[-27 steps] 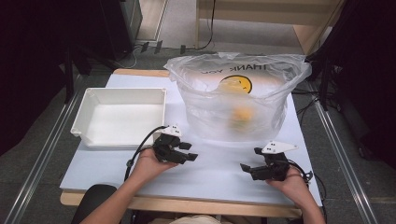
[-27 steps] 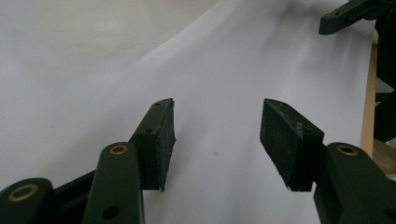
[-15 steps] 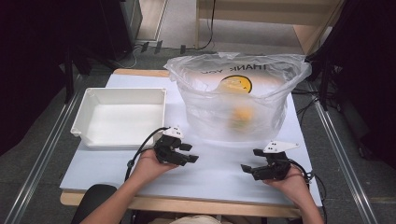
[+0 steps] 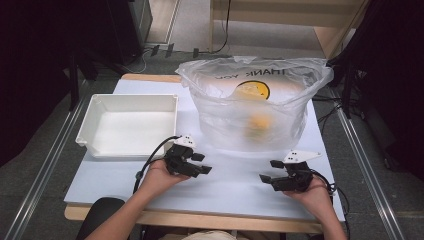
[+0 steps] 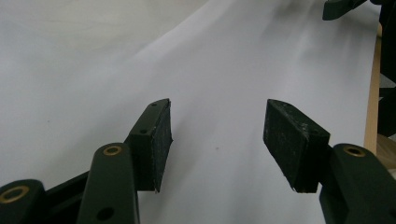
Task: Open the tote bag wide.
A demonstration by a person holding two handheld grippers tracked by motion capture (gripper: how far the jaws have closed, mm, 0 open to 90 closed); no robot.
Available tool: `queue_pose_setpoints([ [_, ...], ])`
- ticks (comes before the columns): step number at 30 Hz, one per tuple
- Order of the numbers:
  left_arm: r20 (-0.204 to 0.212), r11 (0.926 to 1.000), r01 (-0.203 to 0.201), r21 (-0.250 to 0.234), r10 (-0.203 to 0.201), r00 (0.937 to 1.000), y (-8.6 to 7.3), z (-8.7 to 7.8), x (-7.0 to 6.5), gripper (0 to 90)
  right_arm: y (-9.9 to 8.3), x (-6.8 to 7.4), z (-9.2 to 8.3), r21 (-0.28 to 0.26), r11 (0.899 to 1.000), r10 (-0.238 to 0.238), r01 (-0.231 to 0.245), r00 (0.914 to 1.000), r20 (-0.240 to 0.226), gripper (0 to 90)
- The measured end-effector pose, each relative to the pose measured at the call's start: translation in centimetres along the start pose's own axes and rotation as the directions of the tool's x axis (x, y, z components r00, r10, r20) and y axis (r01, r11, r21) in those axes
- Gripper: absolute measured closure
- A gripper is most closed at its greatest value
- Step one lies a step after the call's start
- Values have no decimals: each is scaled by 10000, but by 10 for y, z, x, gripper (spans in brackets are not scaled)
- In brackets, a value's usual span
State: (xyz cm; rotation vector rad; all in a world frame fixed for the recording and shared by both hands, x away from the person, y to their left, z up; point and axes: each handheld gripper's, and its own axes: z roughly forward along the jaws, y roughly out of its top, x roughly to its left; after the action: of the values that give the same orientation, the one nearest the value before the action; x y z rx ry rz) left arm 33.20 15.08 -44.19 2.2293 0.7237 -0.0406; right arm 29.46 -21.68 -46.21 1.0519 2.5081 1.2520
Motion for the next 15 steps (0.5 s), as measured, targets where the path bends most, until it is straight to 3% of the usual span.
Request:
queue_pose_setpoints([
  [15, -64, 10000, 12, -21, -12, 10000, 0, -1, 1, 426, -1, -6, -6, -36, 10000, 22, -22, 10000, 58, 356],
])
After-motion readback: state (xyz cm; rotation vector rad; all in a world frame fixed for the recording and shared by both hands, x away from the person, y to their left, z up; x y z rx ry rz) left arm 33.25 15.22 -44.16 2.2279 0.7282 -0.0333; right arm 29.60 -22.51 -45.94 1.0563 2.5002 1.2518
